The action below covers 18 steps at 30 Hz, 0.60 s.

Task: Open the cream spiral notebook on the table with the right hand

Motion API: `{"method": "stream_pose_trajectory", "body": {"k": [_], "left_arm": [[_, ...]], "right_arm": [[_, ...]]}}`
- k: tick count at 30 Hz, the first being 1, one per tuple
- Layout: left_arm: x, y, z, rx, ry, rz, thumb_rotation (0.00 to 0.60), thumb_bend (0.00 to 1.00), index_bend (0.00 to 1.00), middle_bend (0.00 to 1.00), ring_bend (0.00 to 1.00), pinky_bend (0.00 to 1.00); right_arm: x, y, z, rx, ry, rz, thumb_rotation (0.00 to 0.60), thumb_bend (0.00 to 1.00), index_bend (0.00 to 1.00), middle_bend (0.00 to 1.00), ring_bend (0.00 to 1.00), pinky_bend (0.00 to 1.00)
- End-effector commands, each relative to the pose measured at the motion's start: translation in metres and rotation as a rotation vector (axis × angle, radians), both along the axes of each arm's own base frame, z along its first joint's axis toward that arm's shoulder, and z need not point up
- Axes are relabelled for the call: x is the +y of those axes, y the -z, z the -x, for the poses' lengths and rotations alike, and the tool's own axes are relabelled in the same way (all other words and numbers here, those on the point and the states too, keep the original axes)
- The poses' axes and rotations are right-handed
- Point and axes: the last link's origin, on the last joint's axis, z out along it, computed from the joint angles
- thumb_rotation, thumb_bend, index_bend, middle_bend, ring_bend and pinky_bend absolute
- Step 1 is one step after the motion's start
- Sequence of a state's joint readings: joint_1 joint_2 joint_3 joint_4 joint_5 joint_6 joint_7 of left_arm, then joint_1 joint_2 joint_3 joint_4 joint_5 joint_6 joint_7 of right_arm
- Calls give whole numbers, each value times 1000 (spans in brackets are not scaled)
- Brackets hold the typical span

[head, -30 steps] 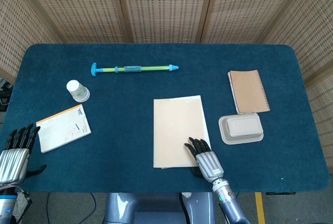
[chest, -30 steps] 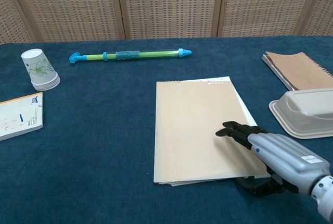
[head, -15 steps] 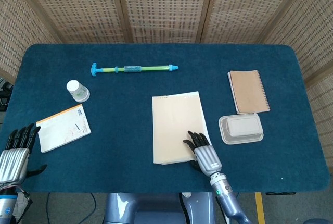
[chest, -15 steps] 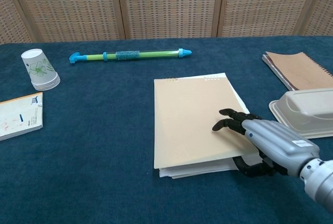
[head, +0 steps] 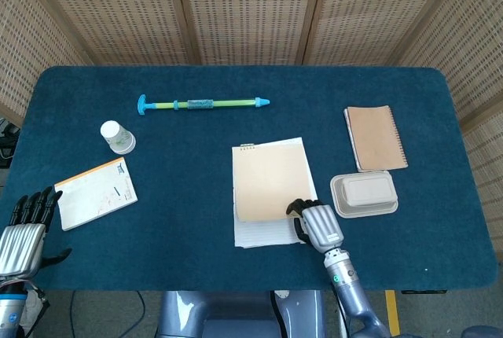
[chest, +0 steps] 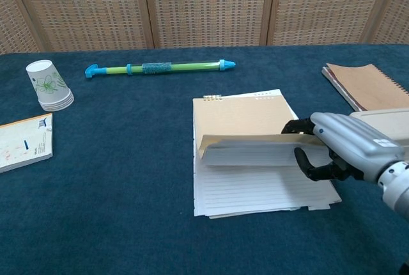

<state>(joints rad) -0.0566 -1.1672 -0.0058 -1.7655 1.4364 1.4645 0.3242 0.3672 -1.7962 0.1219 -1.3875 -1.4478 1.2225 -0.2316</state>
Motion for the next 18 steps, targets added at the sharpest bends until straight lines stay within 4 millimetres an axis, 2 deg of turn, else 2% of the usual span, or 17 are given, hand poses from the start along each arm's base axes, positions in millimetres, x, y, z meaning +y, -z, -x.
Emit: {"method": "stream_pose_trajectory", "body": {"k": [1,14,18], "left_arm": [[0,0,0,0,0,-1,600,119,0,0,0,0],[-1,0,0,0,1,2,600,119,0,0,0,0],[-1,0,0,1,2,1,600,119,0,0,0,0]], "right_arm": [[0,-5,0,-15,-5,1,600,802,575,508,478,514],[27,-30,13,-11,-64,-47,600,803,586,522,492,526],[43,-39,19,17,-90,-66,600,803,588,524,493,525]]}}
